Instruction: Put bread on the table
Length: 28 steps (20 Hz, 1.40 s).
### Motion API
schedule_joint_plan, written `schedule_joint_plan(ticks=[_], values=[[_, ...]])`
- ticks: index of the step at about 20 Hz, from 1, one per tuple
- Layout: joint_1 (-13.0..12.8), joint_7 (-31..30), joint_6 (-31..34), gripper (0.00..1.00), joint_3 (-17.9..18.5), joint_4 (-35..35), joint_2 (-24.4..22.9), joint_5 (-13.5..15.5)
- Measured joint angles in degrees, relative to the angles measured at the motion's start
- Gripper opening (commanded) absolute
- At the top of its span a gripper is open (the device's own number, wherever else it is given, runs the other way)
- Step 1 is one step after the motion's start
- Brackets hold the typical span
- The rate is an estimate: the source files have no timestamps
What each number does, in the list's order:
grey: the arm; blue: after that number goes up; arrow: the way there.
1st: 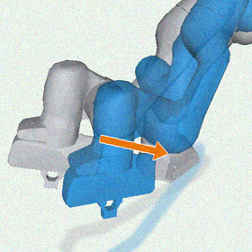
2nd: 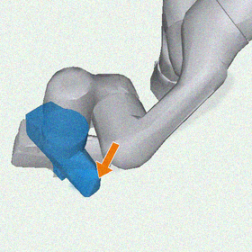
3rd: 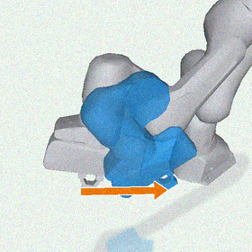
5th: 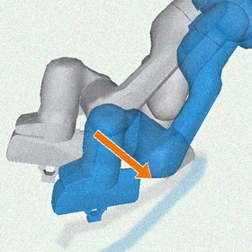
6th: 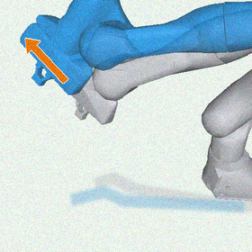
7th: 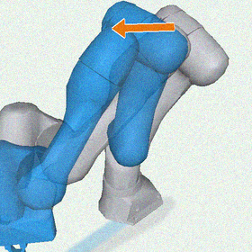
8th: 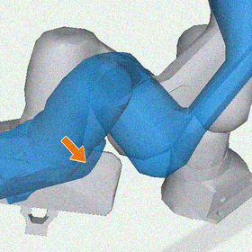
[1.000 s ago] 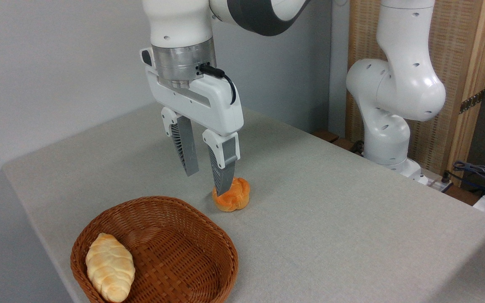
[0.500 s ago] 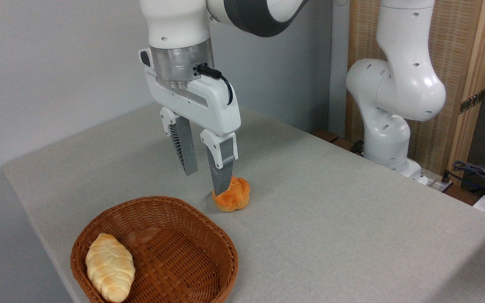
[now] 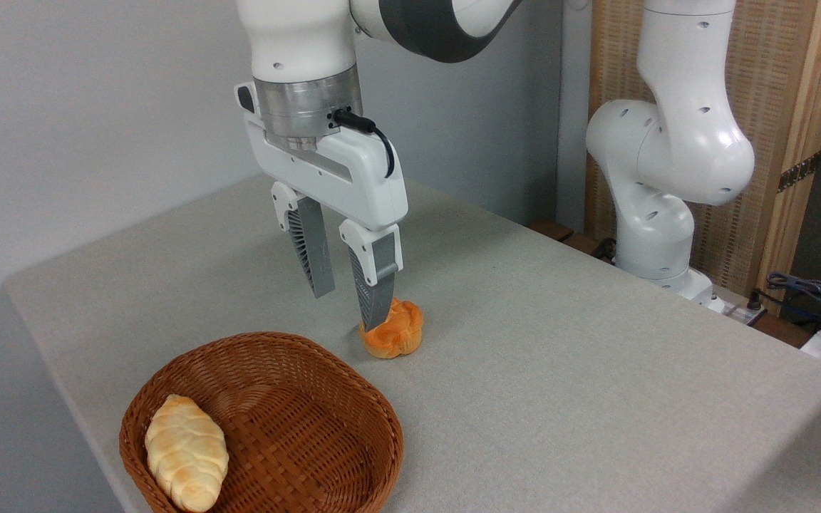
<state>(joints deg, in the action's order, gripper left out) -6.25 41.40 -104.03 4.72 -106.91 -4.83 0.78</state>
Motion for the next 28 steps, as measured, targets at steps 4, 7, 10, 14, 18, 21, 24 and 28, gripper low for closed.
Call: schedule_joint_plan(ticks=[4,7,10,14,18,21,24,28], values=[[0.0,-0.3,0.0,1.00,-0.1,0.0,0.0,0.2],[0.0,-3.7,-1.4,1.00,-0.1,0.0,0.0,1.3],[0.0,-9.5,-6.7,1.00,-0.1,-0.1,0.7,2.3],[0.1,-17.7,-15.2,1.00,-0.1,-0.4,3.9,2.8],[0.2,-26.3,-22.4,1.00,-0.1,-0.4,7.3,5.5],[0.2,-33.0,-27.6,1.00,-0.1,-0.4,9.8,8.9],[0.2,-36.5,-33.0,1.00,-0.1,-0.4,12.2,11.7],[0.2,-37.9,-36.7,1.00,-0.4,-0.4,14.8,12.5]])
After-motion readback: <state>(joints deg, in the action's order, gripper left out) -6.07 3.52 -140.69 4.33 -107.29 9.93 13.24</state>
